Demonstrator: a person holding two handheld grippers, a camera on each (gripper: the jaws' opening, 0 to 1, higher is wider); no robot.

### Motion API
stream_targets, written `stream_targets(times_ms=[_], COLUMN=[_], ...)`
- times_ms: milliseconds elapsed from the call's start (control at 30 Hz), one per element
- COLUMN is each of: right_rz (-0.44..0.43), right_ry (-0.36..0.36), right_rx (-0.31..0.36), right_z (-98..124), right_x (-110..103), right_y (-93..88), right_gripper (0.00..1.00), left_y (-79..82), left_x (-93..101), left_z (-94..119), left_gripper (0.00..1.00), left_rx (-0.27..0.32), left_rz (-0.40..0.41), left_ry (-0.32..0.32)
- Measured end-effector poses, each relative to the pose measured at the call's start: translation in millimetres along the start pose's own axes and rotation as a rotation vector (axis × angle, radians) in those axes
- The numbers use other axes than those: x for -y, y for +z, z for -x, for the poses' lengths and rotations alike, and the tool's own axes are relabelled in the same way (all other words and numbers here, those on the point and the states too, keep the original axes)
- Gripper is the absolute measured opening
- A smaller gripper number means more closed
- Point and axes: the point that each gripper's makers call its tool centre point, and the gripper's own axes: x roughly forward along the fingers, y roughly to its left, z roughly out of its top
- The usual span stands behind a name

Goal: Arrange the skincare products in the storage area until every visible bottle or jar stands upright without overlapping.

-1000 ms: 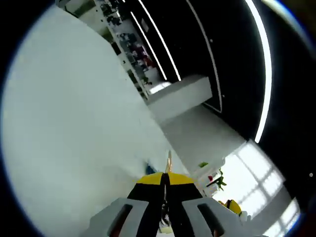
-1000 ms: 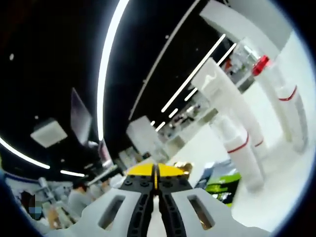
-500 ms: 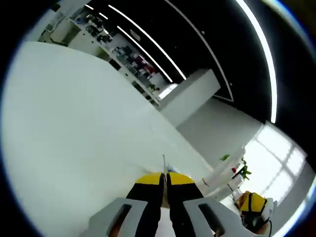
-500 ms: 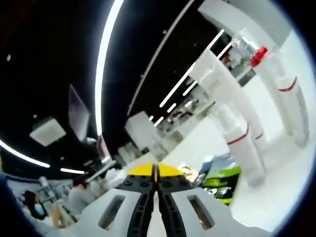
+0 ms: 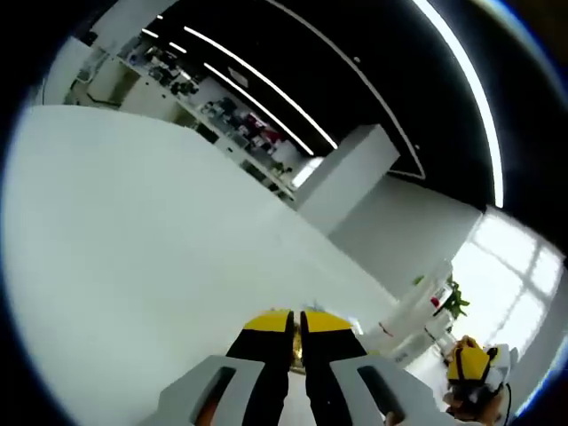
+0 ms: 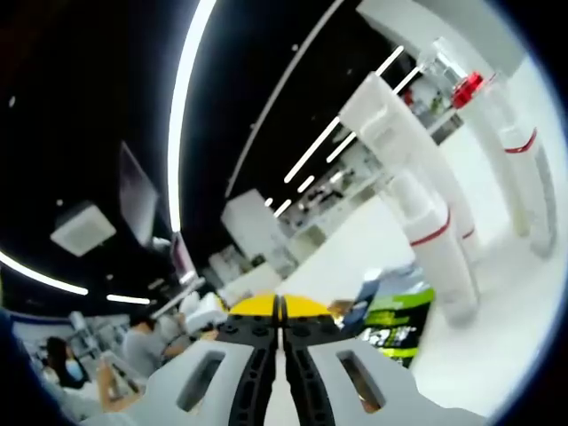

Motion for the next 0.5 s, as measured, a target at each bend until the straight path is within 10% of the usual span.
stream_targets(times_ms=[500], right_rz=[0.027], right_ry=[-0.017], right_rx=[-0.021], right_z=[1], right_x=[0], right_y=[-5.7], right_gripper=[0.00], left_y=[-21.8], left_x=[7.9], left_z=[-16], left_gripper=[0.01], left_rx=[-0.187], left_rz=[-0.106], left_ry=[-0.076])
